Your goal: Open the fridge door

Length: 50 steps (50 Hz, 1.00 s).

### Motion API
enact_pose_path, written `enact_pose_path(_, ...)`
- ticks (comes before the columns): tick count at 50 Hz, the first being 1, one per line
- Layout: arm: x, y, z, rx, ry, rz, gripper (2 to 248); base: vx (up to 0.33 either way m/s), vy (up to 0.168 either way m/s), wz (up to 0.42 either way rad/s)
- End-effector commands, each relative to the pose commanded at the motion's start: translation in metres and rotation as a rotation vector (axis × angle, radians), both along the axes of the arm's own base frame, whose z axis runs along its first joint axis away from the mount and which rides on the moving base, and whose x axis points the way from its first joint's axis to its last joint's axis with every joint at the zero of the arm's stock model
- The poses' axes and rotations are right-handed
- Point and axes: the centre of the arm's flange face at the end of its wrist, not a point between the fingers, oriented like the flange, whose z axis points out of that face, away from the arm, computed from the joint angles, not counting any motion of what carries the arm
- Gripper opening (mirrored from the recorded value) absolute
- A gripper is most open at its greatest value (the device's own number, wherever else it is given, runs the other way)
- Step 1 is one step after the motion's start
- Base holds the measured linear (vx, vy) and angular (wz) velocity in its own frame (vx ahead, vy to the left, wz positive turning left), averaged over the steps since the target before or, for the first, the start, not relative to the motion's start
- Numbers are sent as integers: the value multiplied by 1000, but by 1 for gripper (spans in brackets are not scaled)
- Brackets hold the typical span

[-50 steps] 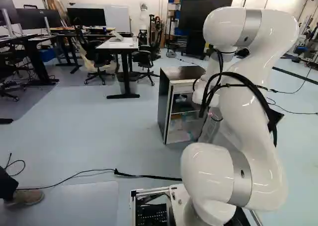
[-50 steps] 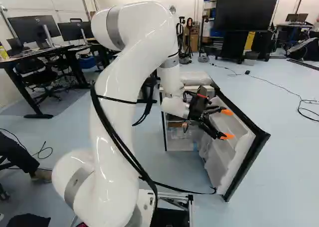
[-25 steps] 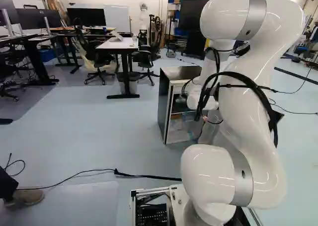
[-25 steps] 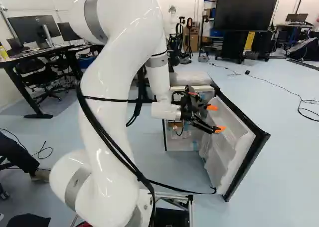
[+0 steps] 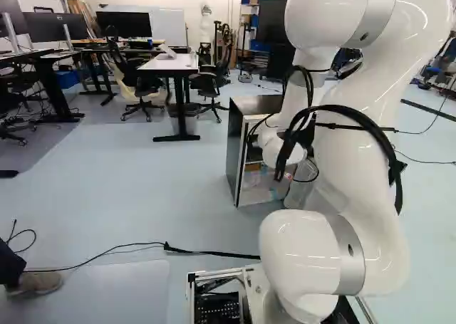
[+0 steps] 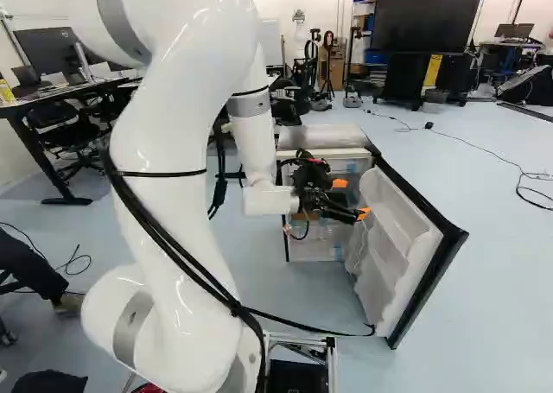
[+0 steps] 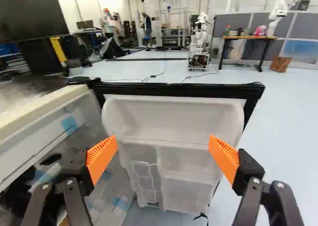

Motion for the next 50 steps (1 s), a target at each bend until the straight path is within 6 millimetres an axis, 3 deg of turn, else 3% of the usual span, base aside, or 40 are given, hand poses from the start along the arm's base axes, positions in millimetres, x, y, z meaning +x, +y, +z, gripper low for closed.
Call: enact_pose_path(50, -5, 21, 14, 25, 2, 157, 247, 0, 0, 0)
